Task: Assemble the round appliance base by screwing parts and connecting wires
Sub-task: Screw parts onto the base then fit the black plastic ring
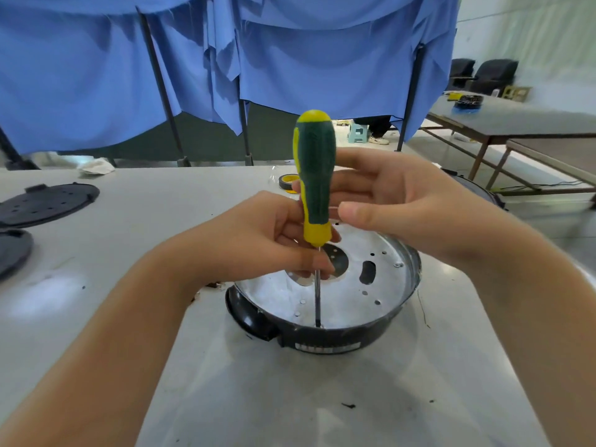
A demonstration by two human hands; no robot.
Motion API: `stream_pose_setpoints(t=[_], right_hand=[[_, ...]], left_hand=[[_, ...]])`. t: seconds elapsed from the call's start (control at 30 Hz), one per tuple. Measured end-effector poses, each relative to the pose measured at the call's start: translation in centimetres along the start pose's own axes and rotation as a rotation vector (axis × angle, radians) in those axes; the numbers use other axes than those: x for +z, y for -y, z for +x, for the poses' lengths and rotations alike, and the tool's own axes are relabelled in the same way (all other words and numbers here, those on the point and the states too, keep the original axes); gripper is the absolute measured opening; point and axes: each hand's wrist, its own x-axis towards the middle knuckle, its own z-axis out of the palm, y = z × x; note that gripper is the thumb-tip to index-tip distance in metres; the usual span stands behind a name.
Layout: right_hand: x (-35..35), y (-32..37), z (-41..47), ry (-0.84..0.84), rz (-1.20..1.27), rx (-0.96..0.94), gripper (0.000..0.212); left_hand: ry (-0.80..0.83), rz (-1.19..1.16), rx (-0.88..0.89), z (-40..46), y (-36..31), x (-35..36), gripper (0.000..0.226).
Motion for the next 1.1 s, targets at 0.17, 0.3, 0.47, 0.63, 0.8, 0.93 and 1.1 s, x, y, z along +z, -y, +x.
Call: stream_pose_setpoints(t=[0.17, 0.3, 0.47, 0.63, 0.8, 0.93, 1.1], right_hand=[[0.4, 0.1, 0.2, -0.086, -0.168, -0.034, 0.036], [0.5, 0.2, -0.2, -0.11, -0.095, -0.031, 0.045], [1.4, 0.2, -0.3, -0.257, -0.157, -0.057, 0.059], [2.9, -0.6, 0.2, -0.456, -0.396, -0.095, 0.058], [3.3, -1.2, 0.5, -0.528, -0.455, -0.079, 0.049], [1.8, -0.9, 0.2, -0.221, -0.059, -0.025, 0.046], [0.1, -0.5, -0.3, 0.0, 0.155, -0.014, 0.052]], left_hand=[[0.112, 0.017, 0.031, -0.2, -0.3, 0.2, 0.033], [0.131, 0.055, 0.014, -0.2, -0.4, 0.4, 0.041], [0.032, 0.2, 0.017, -0.1, -0.5, 0.8, 0.013], [-0.008, 0.23, 0.019, 0.3, -0.2, 1.1, 0.012], [0.005, 0.19, 0.036, 0.7, 0.3, 1.2, 0.011], [0.051, 0.125, 0.02, 0.6, 0.6, 1.0, 0.016], [0.123, 0.052, -0.03, 0.5, 0.9, 0.8, 0.016]])
